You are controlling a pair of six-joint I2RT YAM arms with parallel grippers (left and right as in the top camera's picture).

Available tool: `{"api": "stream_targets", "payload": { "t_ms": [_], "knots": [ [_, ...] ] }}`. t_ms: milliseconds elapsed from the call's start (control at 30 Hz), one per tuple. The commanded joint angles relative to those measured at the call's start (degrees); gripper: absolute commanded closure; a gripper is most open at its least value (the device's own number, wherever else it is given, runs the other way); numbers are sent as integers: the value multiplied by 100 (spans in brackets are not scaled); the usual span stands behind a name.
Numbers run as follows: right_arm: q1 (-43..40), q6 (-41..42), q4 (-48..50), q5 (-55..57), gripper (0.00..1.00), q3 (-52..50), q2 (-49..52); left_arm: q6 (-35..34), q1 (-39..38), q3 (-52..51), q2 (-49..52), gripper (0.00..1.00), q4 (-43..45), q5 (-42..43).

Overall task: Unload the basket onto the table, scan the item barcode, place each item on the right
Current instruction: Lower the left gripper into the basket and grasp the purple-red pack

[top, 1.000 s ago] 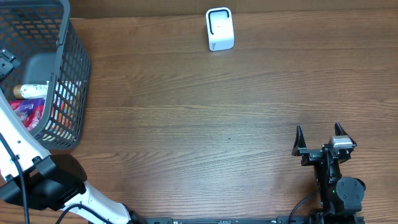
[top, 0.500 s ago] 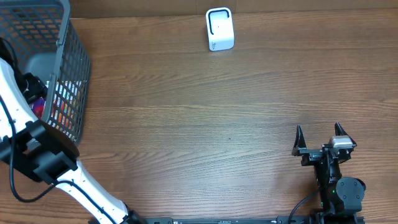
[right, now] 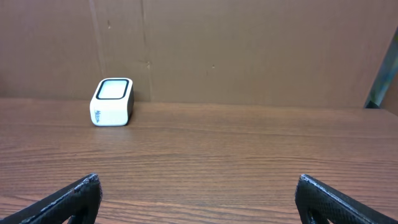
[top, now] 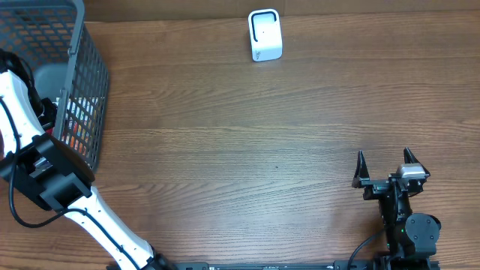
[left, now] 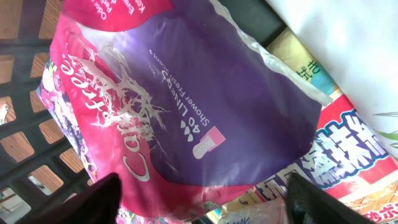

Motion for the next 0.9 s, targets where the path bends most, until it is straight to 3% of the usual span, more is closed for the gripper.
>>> {"api": "stream_targets", "payload": {
  "t_ms": [0,167,200,267,333,367,467,667,867],
  "knots": [
    [-26,-24,33,55,0,-61,-46,42,127,-101,52,29,2,-87],
    [-26,-24,33,55,0,-61,-46,50,142,-651,52,27,374,-101],
    [-26,-24,33,55,0,-61,-46,105,142,-667,52,33,415,-98],
    [-26,-24,33,55,0,-61,-46,133,142,-664,50,63,433,-96],
    [-26,-24,33,55,0,-61,-46,136,142,-664,50,75,431,-98],
    [-26,-26,33,55,0,-61,-46,136,142,-664,50,96,385,-98],
    [-26,-26,33,55,0,-61,-46,127,142,-612,50,96,282,-157],
    [-26,-24,33,55,0,-61,-46,-1298,142,1123,-328,96,-584,-474],
    [-26,-24,33,55,0,-61,-46,-1373,129,2046,-1600,96,-264,1095]
  ]
}}
